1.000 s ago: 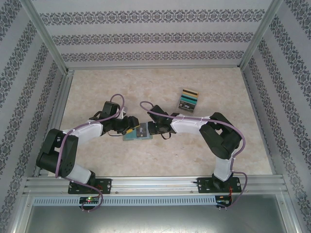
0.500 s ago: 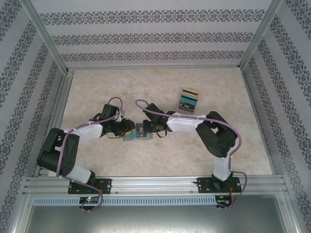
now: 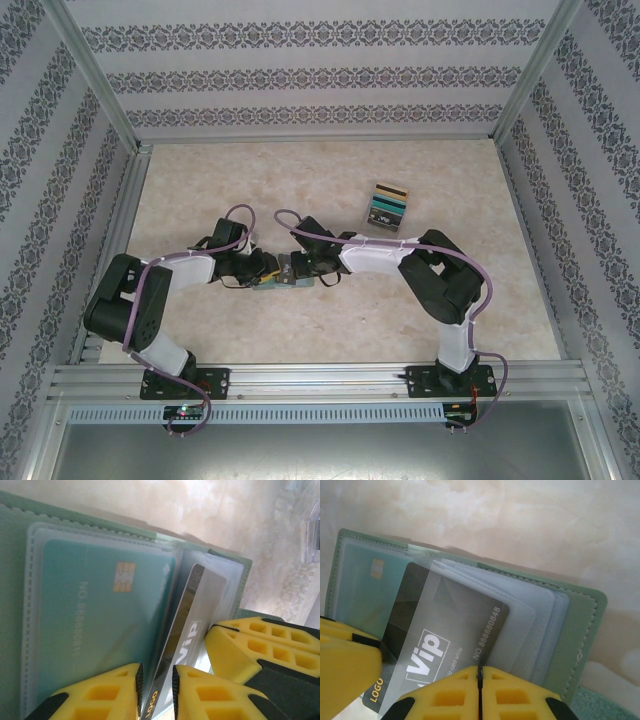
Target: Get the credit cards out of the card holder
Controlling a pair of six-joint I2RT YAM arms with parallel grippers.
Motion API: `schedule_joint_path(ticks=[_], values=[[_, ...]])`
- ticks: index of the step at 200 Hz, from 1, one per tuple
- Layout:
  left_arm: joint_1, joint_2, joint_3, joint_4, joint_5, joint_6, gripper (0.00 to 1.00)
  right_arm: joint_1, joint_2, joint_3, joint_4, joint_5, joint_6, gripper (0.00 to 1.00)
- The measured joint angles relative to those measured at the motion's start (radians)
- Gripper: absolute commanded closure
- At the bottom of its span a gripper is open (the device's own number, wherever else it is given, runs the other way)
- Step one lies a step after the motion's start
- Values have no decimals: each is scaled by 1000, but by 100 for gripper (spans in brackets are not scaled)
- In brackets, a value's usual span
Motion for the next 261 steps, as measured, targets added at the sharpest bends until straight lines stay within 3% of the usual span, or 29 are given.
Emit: schedule_joint_path(ticks=[30, 48, 131, 261], values=[[0, 7, -5, 22, 3, -3, 78, 0, 0, 0, 0, -3, 1, 90], [0, 9, -7, 32, 2, -6, 84, 0, 0, 0, 0, -3, 1, 90], [0, 18, -19, 65, 6, -4, 97, 0, 0, 0, 0, -2, 1, 90], [6, -105, -88, 72, -117, 11, 100, -8, 0, -6, 10, -3, 1, 90]])
